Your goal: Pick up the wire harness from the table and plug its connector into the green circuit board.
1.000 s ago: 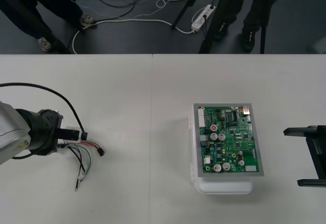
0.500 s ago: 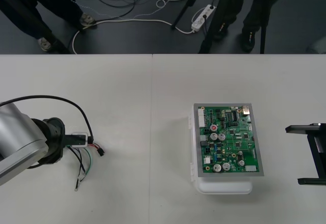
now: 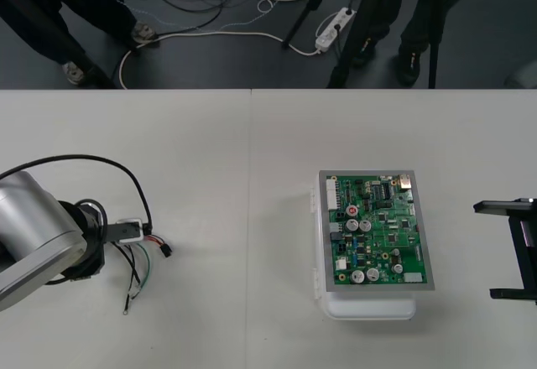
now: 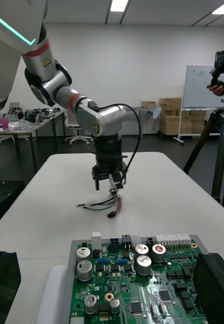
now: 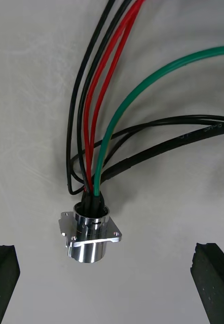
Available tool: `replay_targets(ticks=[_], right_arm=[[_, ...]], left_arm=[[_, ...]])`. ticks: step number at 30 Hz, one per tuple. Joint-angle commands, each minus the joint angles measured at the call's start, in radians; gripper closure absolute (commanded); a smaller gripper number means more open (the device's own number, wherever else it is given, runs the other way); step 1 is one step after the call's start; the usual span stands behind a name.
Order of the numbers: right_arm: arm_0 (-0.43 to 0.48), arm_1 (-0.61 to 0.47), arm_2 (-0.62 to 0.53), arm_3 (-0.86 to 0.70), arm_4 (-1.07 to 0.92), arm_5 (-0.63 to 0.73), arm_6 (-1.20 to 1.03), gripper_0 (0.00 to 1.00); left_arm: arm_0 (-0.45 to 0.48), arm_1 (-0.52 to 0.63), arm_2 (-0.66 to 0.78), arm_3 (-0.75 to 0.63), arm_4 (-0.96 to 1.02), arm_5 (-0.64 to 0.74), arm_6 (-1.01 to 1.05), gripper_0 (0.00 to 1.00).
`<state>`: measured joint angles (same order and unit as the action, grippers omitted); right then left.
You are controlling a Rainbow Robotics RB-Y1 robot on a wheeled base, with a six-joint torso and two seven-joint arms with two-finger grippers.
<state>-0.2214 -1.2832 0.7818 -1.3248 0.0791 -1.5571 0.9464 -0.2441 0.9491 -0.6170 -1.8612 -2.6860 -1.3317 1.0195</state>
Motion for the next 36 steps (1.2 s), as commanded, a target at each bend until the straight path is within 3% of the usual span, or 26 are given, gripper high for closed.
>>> replay_targets(ticks=[1,21,36], right_arm=[[-0.015,-0.019,-0.004,-0.001,-0.015,-0.014,0.045,0.00],[-0.015,-0.019,-0.004,0.004,-0.013,-0.012,0.081,0.00],[-0.015,-0.010,-0.004,0.010,-0.012,-0.012,0.081,0.00]], left_arm=[[0.016,-0.033,-0.007,0.051,-0.011,0.040,-0.021,0.00],[0.000,-0.046,-0.001,0.102,-0.011,0.131,-0.223,0.00],[-0.020,-0.072,-0.003,0.175,-0.009,0.198,-0.259,0.00]])
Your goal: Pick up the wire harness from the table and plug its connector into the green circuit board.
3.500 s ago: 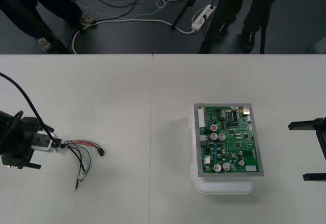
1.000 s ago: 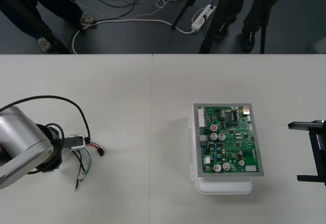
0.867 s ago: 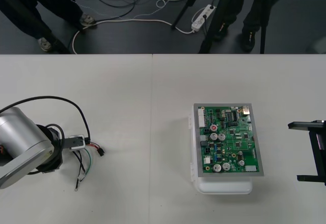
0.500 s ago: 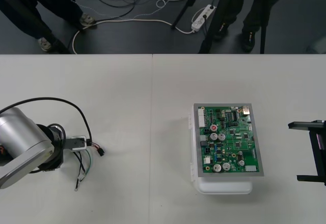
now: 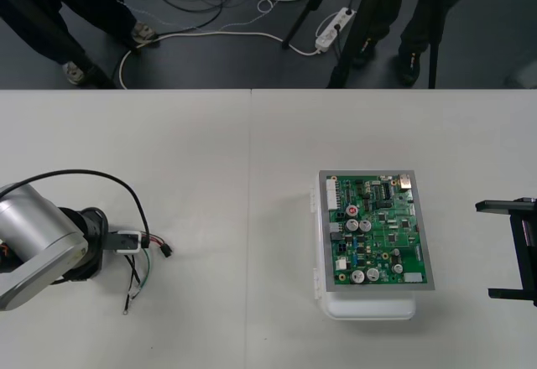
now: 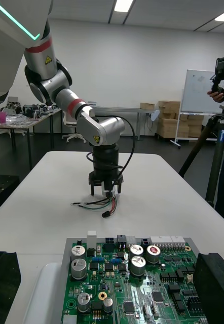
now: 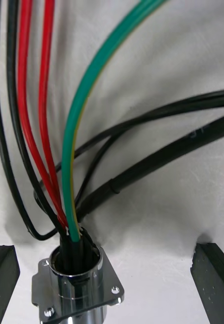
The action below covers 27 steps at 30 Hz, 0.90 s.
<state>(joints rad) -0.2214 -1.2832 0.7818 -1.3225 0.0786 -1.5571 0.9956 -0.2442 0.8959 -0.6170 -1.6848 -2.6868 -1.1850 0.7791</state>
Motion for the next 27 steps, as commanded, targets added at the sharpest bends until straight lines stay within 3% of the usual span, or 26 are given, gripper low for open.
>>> replay_targets(ticks=[1,14,15,16,27], right_arm=[[-0.013,-0.010,-0.004,0.008,-0.011,-0.011,0.032,0.00],[-0.013,-0.002,-0.004,0.014,-0.011,-0.011,0.032,0.00],[-0.015,-0.002,-0.004,0.014,-0.011,-0.011,0.032,0.00],[-0.015,-0.002,-0.004,0.014,-0.011,-0.011,0.031,0.00],[-0.015,-0.002,-0.004,0.017,-0.011,-0.011,0.032,0.00]], left_arm=[[-0.020,-0.018,-0.001,-0.001,-0.010,0.053,-0.018,0.00],[-0.021,-0.020,-0.003,0.000,-0.008,0.056,-0.021,0.03],[-0.021,-0.020,-0.001,0.000,-0.008,0.054,-0.021,0.59],[-0.021,-0.020,-0.003,0.000,-0.008,0.056,-0.023,1.00],[-0.021,-0.018,-0.003,0.000,-0.008,0.062,-0.023,1.00]])
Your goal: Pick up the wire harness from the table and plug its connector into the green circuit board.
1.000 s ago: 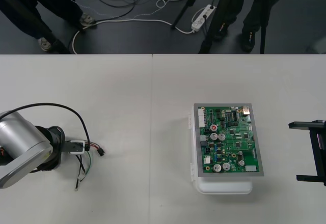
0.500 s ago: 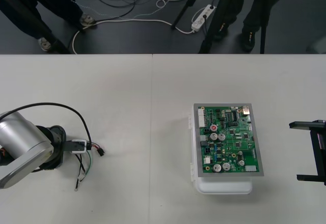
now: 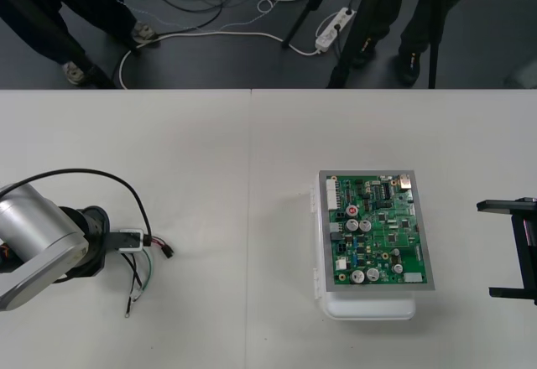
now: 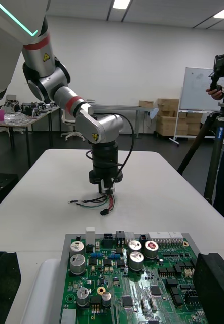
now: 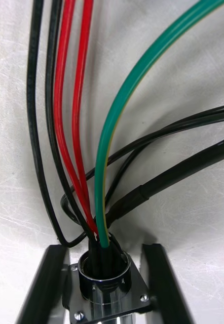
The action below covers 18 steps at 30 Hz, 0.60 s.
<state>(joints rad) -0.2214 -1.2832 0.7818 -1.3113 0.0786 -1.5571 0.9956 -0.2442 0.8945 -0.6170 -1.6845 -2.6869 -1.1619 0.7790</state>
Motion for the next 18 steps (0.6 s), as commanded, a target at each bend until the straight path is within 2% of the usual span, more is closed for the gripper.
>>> replay_targets(ticks=[1,18], right_arm=[[-0.015,-0.002,-0.004,0.007,-0.011,-0.011,0.031,0.00],[-0.015,-0.002,-0.004,0.014,-0.011,-0.011,0.031,0.00]], left_arm=[[-0.021,-0.017,-0.001,-0.001,-0.010,0.039,-0.023,1.00],[-0.018,-0.017,0.017,-0.035,0.016,0.065,-0.003,1.00]])
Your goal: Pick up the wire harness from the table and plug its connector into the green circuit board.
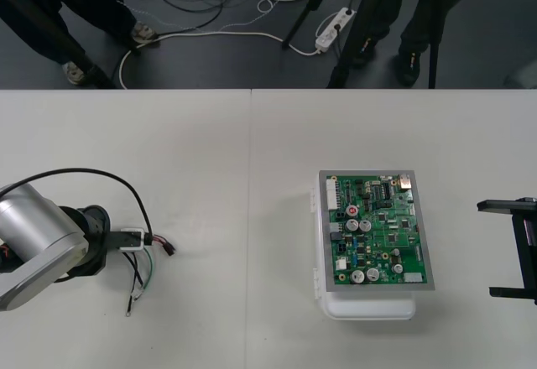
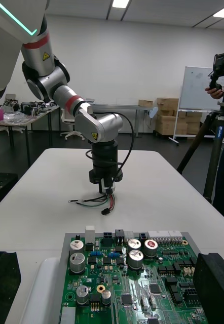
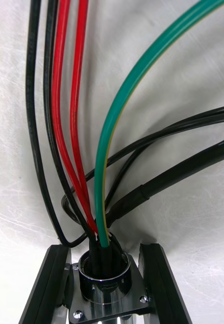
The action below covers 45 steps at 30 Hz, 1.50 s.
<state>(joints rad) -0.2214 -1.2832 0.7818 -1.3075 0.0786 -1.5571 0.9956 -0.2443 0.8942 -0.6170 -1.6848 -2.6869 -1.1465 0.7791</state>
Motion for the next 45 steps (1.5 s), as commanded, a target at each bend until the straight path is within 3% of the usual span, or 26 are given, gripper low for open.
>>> replay_targets(ticks=[1,20,29,45], right_arm=[[-0.015,-0.002,-0.004,0.010,-0.011,-0.011,0.032,0.00],[-0.015,-0.002,-0.007,0.010,-0.011,-0.009,0.028,0.00],[-0.015,-0.002,-0.009,0.010,-0.011,0.000,0.028,0.00],[-0.015,0.016,-0.030,0.016,0.007,0.008,0.006,0.00]], left_arm=[[-0.015,-0.017,0.022,-0.038,0.032,0.051,-0.001,1.00],[-0.013,-0.029,0.218,-0.191,0.374,-0.113,0.005,1.00],[-0.013,-0.173,0.382,-0.213,0.423,-0.208,0.002,1.00],[-0.033,-0.400,0.545,-0.242,0.437,-0.214,-0.006,1.00]])
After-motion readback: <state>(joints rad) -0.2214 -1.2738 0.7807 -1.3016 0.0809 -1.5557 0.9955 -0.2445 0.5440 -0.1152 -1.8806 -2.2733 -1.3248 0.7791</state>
